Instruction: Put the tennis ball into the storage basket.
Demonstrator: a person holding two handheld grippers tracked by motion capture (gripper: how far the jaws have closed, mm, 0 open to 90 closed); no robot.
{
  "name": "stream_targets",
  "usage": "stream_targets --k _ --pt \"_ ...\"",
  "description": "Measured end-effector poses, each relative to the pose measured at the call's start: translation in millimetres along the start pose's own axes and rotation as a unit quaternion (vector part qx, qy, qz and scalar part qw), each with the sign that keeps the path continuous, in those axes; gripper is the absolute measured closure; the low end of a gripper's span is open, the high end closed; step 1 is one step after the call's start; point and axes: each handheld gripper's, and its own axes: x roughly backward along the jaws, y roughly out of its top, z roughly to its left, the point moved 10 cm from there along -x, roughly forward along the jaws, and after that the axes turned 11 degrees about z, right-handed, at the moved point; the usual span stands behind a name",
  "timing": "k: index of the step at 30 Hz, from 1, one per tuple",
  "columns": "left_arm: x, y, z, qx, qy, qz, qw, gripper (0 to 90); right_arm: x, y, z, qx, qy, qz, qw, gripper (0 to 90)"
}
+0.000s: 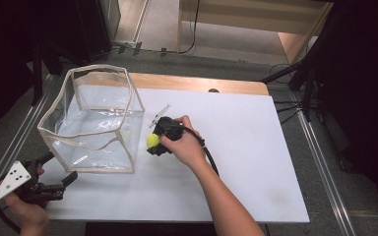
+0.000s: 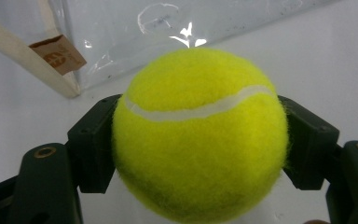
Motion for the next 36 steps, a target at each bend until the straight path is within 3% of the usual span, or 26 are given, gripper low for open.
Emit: stream_targets --k 25,26,36 --pt "0.5 1.8 0.4 0.007 -0.005 -0.009 0.9999 0.0 20.6 10.3 18.7 0.021 0.007 -0.014 0.9996 23.3" --pt "0.5 1.7 0.5 0.007 -0.004 -0.009 0.9999 0.0 21.7 10.2 16.5 0.025 -0.001 -0.013 0.9996 23.3" --pt "0.3 1.2 0.8 0.005 -0.003 -0.006 1.0000 0.0 33.8 14.0 18.6 0.023 0.001 -0.013 0.9997 23.3"
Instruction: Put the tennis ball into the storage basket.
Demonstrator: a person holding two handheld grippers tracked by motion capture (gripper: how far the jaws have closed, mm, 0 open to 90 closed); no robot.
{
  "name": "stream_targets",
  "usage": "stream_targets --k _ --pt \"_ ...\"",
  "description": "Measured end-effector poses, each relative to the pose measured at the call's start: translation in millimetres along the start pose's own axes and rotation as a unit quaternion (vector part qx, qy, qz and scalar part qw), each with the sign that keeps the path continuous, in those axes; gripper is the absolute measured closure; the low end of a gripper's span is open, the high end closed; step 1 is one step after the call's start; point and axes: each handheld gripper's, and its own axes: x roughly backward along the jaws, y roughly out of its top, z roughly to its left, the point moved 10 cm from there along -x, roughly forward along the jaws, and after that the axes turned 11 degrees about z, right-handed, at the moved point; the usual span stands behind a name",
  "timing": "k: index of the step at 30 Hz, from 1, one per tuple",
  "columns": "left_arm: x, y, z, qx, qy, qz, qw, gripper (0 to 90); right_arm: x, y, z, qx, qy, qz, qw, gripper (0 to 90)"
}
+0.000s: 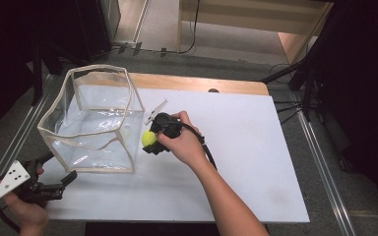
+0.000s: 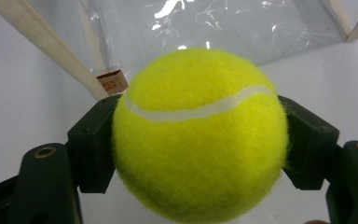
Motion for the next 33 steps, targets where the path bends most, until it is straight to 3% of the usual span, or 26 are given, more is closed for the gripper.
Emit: stream_targets --k 17,33 --pt "0.0 0.1 0.0 0.000 0.000 -0.001 1.0000 0.0 17.9 7.4 -2.7 0.009 -0.010 -0.005 0.9999 23.3" --pt "0.1 0.0 -0.4 0.001 0.001 0.000 1.0000 0.0 34.1 17.8 1.4 0.019 -0.002 -0.011 0.9998 23.3"
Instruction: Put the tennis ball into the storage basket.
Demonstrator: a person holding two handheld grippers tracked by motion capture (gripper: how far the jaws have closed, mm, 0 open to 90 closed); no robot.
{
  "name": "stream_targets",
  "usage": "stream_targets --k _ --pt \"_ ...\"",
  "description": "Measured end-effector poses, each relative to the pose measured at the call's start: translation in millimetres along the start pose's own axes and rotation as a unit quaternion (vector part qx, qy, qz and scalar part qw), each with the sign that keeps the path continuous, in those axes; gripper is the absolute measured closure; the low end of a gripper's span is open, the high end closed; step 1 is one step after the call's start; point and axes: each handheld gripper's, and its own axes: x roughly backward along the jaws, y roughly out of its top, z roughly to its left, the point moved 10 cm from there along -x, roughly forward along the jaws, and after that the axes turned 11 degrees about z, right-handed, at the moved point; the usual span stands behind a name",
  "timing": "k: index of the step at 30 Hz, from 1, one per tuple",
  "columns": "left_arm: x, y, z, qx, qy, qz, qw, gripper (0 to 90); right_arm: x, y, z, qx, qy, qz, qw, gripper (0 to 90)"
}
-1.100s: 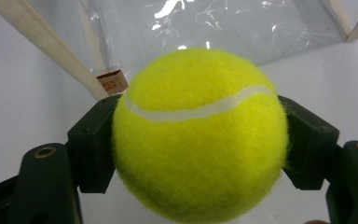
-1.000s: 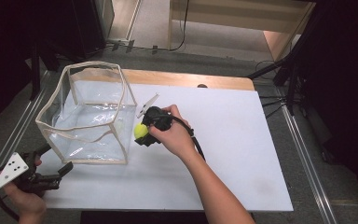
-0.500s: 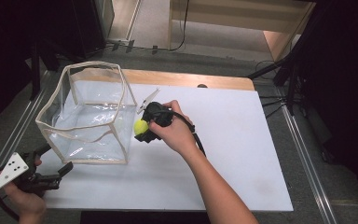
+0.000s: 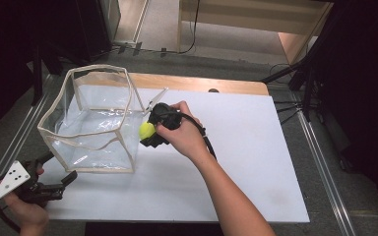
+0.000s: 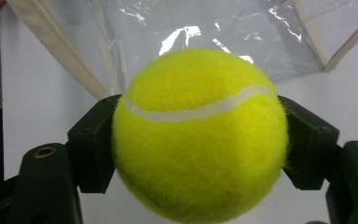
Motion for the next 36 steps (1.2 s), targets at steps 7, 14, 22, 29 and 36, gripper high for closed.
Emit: stream_targets --k 7,14,22,29,36 --pt "-0.2 0.2 -0.1 0.000 0.000 -0.001 1.0000 0.0 6.1 5.8 2.3 0.008 0.007 -0.004 0.9999 23.4" --pt "-0.1 0.4 -0.1 0.000 -0.001 -0.002 1.0000 0.0 13.4 11.0 3.8 0.011 0.009 -0.005 0.9999 23.4" --pt "0.0 0.6 -0.1 0.002 -0.002 -0.003 1.0000 0.0 24.4 16.4 5.2 0.012 0.013 -0.008 0.9998 23.3" --pt "0.0 0.5 0.1 0.001 -0.002 -0.003 1.0000 0.0 32.6 19.6 3.3 0.012 0.008 -0.011 0.9998 23.4" --pt "0.1 0.6 0.4 0.001 -0.001 -0.003 1.0000 0.0 40.7 24.1 1.7 0.016 0.007 -0.012 0.9998 23.4"
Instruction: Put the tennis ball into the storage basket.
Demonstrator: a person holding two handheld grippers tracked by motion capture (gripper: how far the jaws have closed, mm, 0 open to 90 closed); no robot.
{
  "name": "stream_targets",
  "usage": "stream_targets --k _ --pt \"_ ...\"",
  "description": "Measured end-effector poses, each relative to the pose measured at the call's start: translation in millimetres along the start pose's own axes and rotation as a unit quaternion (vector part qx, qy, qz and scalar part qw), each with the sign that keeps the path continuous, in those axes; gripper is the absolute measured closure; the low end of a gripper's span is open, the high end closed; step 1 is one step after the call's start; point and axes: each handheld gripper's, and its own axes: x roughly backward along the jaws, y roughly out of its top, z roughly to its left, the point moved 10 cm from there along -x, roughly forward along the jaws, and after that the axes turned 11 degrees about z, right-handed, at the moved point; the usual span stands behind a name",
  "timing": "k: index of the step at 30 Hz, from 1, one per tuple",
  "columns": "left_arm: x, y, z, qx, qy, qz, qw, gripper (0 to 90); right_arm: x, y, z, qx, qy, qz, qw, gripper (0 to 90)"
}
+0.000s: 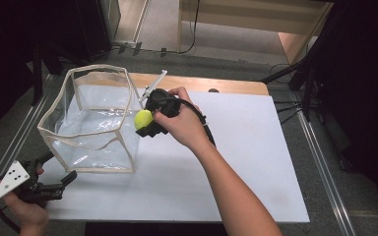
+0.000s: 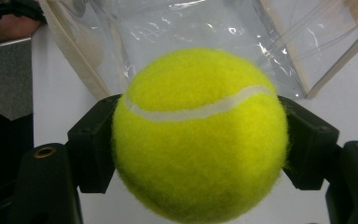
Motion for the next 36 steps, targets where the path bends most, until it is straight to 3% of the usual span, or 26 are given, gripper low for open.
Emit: stream_targets --k 36 --pt "0.6 -0.2 0.9 0.003 0.001 0.000 1.0000 0.0 40.3 35.0 -4.6 0.007 0.000 -0.010 0.9999 23.4"
